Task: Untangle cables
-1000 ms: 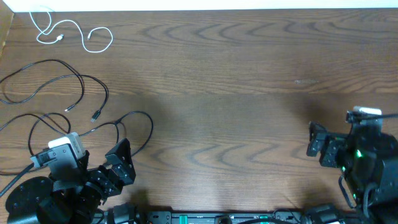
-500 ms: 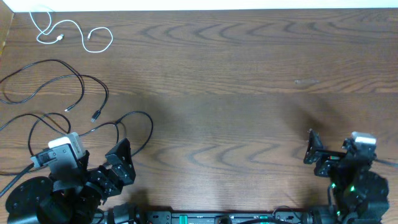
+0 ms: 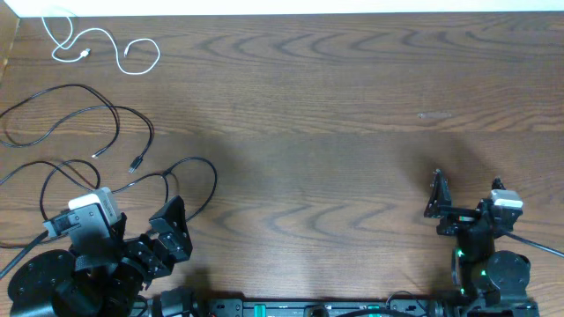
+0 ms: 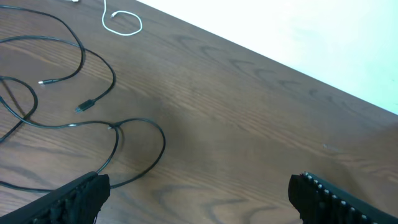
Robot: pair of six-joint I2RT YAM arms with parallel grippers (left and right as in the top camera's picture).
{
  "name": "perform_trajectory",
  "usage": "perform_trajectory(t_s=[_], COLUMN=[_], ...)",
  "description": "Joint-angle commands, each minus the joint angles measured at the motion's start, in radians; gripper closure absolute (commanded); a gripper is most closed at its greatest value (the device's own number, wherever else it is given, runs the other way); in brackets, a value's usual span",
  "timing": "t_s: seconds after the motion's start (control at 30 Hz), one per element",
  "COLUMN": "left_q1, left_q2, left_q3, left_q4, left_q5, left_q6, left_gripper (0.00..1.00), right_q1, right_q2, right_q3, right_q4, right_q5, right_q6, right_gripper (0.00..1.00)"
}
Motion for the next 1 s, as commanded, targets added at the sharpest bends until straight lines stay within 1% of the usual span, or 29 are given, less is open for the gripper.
perform_trajectory(t_s=[0.0,0.27,0.63,0.73,0.97], left_q1=[0.002,0.002,0.002,0.002,0.002], left_q2=[-0.002,-0.002,-0.002,-0.002,-0.002], left_q3=[0.002,0.002,0.002,0.002,0.002], left_q4=[-0.002,-0.002,-0.002,-0.002,-0.002], left_q5=[0.012,0.012,0.012,0.012,0.012], left_q6=[0.007,0.007,0.007,0.007,0.007], left_gripper=[0.02,0.02,0.02,0.02,0.02], right_q1=[-0.007,-0.007,-0.002,-0.002,-0.003], right_q2=[-0.013,-0.013,-0.013,-0.013,-0.013], right_q3=[-0.049,-0.146,-0.184,-0.184,-0.184], right_q4=[0.064,0.187,0.204,0.17,0.167], right_q5=[-0.007,-0.026,-0.024,-0.026,-0.076], right_q6=[-0.014,-0.014,-0.026,-0.025,-0.021], right_gripper=[0.01,0.01,0.01,0.01,0.01])
